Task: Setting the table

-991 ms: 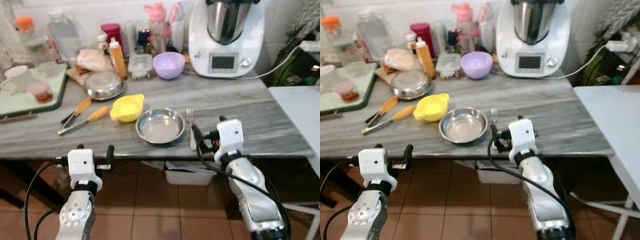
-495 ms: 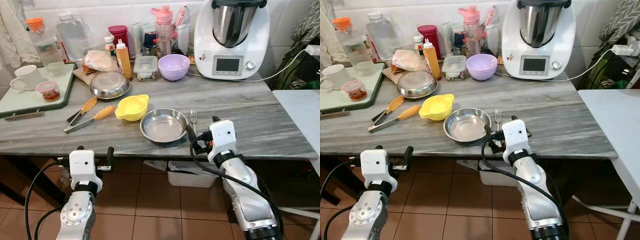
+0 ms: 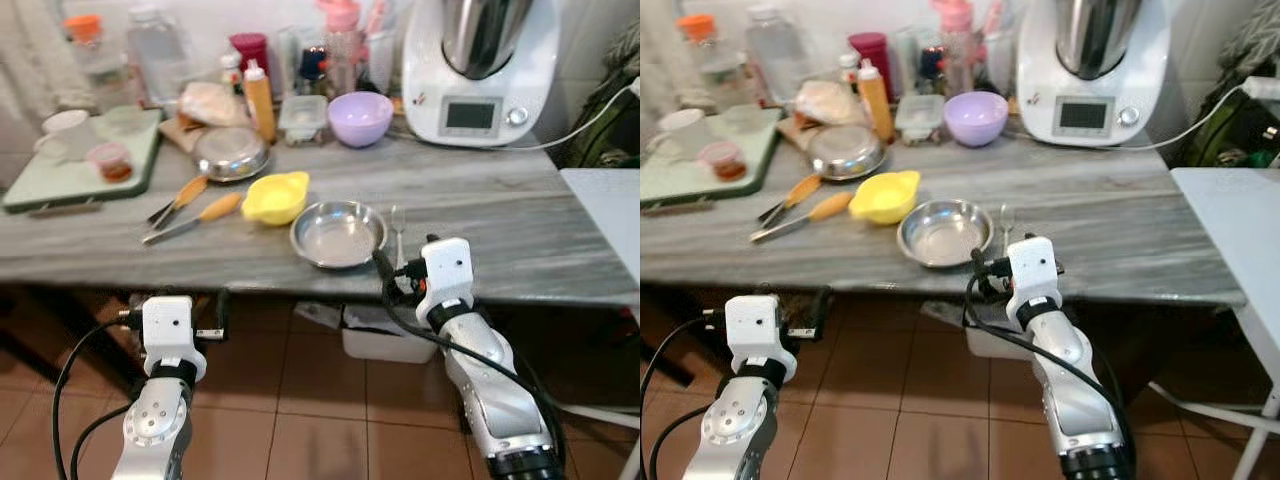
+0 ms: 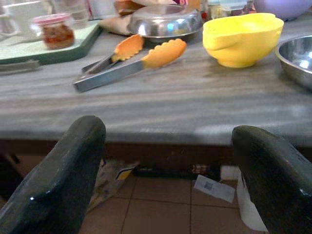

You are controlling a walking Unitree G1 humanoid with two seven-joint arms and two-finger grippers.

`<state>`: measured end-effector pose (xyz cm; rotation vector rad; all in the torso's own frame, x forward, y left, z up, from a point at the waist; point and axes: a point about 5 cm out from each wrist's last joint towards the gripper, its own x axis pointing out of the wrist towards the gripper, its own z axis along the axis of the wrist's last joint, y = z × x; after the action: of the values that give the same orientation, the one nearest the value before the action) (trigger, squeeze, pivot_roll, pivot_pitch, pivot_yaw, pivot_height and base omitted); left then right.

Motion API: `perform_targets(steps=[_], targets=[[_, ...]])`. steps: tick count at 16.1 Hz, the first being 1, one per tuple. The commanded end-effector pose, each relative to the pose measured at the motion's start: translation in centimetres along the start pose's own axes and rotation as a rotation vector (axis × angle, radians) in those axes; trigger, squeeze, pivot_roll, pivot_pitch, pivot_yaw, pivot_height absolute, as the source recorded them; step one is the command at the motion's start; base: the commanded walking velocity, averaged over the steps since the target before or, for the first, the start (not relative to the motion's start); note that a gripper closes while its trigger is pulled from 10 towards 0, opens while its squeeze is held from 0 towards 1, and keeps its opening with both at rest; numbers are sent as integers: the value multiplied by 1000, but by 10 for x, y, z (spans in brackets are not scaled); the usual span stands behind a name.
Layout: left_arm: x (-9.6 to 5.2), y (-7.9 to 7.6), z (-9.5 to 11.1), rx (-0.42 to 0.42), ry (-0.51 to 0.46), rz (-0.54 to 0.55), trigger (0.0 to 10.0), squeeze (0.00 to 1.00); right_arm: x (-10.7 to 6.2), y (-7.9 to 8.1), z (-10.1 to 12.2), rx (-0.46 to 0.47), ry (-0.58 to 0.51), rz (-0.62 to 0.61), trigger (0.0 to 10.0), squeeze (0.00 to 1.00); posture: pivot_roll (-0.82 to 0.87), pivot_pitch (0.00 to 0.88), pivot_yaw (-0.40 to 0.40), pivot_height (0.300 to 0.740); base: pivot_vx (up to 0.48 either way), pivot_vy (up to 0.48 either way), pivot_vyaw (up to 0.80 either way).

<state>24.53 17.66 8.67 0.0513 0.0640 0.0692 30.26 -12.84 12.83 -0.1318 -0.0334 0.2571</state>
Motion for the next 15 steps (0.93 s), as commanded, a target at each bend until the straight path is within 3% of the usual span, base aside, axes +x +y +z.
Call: perform_targets(steps=[1, 11, 15], targets=[[1, 3, -1, 15, 9, 11, 10000, 0, 2, 1, 3, 11, -7, 6, 10000, 0, -110, 0, 91, 740, -244, 0, 0], [-1, 2, -2, 25, 11, 18, 10000, 0, 3, 4, -1, 40, 16, 1, 10000, 0, -92, 0, 72, 740, -252, 0, 0], [-5, 2, -4, 33, 17, 20, 10000, 0, 5, -7, -4, 32, 46, -12, 10000, 0, -78, 0, 51, 740, -267, 0, 0]])
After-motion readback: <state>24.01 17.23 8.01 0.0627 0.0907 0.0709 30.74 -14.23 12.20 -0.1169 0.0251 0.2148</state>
